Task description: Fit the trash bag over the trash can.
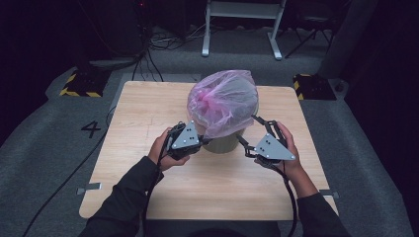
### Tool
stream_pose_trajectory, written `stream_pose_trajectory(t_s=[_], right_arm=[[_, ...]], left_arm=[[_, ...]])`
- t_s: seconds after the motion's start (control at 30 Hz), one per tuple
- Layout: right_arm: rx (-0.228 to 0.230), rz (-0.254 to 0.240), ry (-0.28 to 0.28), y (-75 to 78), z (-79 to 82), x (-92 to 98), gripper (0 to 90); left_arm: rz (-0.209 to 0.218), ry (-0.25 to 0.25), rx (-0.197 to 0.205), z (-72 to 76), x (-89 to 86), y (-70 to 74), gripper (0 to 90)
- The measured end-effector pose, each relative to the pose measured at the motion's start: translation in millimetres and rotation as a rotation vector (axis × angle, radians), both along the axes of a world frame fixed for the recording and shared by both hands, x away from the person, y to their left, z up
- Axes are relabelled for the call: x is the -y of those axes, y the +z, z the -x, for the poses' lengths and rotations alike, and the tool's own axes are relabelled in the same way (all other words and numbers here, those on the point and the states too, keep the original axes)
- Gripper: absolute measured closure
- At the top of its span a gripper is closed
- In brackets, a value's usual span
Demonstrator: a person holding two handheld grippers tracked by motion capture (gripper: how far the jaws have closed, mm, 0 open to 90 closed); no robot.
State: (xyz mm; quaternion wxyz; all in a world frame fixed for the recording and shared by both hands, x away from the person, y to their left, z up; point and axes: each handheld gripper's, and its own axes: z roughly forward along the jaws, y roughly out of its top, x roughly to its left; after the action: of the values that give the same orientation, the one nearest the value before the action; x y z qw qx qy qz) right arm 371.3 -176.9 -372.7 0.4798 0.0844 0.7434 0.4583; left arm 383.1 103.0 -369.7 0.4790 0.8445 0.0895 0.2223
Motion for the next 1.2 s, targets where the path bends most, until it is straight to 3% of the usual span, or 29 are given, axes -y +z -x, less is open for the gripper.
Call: stream_pose_trajectory(t_s=[0.07, 0.13, 0.17, 0.37, 0.67, 0.8, 0.9, 1.03, 1.07, 1.2], right_arm=[[0.003, -0.009, 0.019, 1.7, 1.8, -2.0, 36.3], [0.007, 0.007, 0.037, 2.2, 4.1, -5.2, 54.0], [0.002, 0.015, 0.062, 2.2, 5.2, -6.1, 57.3], [0.019, 0.035, 0.076, 1.4, 11.1, -8.3, 89.4], [0.004, 0.017, 0.033, -2.3, 13.7, 6.2, 90.0], [-0.021, -0.001, 0.036, -8.0, 13.8, 13.5, 90.0], [-0.017, 0.016, 0.045, -11.0, 18.6, 13.7, 90.0], [-0.036, 0.030, 0.042, -16.8, 19.0, 15.7, 90.0], [-0.061, 0.030, 0.034, -21.4, 16.1, 18.8, 90.0], [-0.091, 0.032, 0.014, -29.6, 11.6, 23.2, 90.0]], left_arm=[[-0.003, -0.007, 0.000, 0.6, 2.1, 0.7, 89.6], [-0.006, -0.010, 0.000, 0.8, 4.1, 0.8, 89.5], [-0.008, -0.014, 0.001, 0.7, 4.8, 0.6, 89.5], [-0.006, -0.009, -0.002, 2.0, 6.1, -2.7, 89.5], [0.022, 0.019, -0.019, -1.1, -4.0, -9.1, 88.1], [0.017, -0.016, -0.038, -0.3, -1.9, -12.3, 89.4], [0.000, -0.007, -0.023, 1.9, 1.8, -14.6, 89.3], [0.020, 0.010, -0.036, -0.1, -1.1, -19.9, 85.5], [0.020, 0.017, -0.043, -1.0, -2.5, -21.8, 85.4], [-0.004, 0.045, -0.059, -6.7, -6.3, -32.5, 84.7]])
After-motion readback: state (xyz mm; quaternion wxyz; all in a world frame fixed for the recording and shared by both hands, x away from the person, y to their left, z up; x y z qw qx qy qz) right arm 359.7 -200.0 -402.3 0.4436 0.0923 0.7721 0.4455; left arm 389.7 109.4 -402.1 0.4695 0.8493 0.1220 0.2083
